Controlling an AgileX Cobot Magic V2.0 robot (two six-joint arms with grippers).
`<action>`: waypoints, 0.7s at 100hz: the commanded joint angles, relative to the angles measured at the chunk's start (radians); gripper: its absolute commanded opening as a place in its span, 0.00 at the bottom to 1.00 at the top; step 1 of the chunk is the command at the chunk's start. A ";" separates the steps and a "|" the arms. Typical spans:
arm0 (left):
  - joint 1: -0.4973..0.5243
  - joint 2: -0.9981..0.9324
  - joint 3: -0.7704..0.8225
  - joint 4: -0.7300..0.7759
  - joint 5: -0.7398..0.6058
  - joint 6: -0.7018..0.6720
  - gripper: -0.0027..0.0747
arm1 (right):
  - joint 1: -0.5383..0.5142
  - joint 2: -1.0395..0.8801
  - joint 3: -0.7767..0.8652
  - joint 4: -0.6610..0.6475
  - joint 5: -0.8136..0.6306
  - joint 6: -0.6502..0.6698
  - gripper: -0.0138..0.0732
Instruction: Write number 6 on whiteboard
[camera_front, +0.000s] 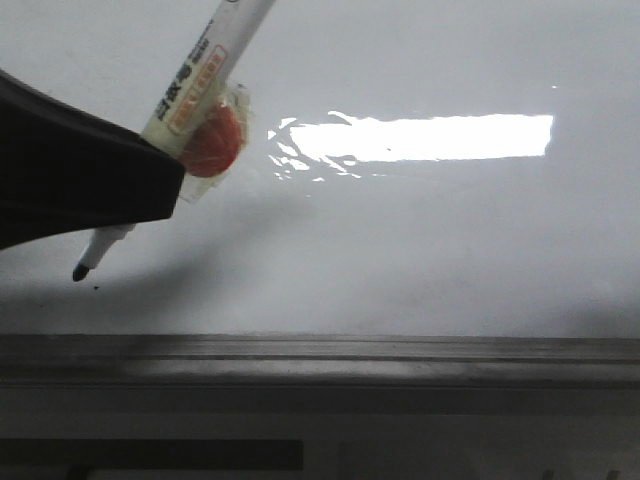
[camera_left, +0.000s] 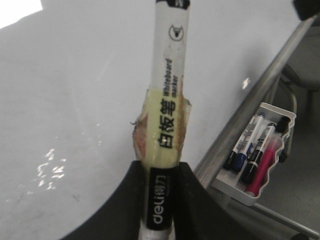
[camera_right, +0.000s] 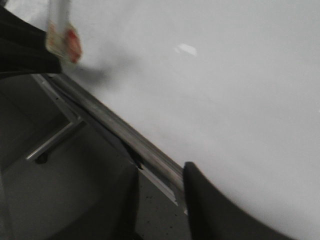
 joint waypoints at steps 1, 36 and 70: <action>-0.035 -0.013 -0.033 0.055 -0.076 -0.008 0.01 | 0.073 0.073 -0.077 0.010 -0.080 -0.015 0.63; -0.072 -0.013 -0.033 0.063 -0.081 -0.006 0.01 | 0.250 0.318 -0.213 0.011 -0.230 -0.015 0.65; -0.072 -0.013 -0.033 0.063 -0.082 -0.006 0.01 | 0.250 0.415 -0.224 0.045 -0.394 -0.013 0.62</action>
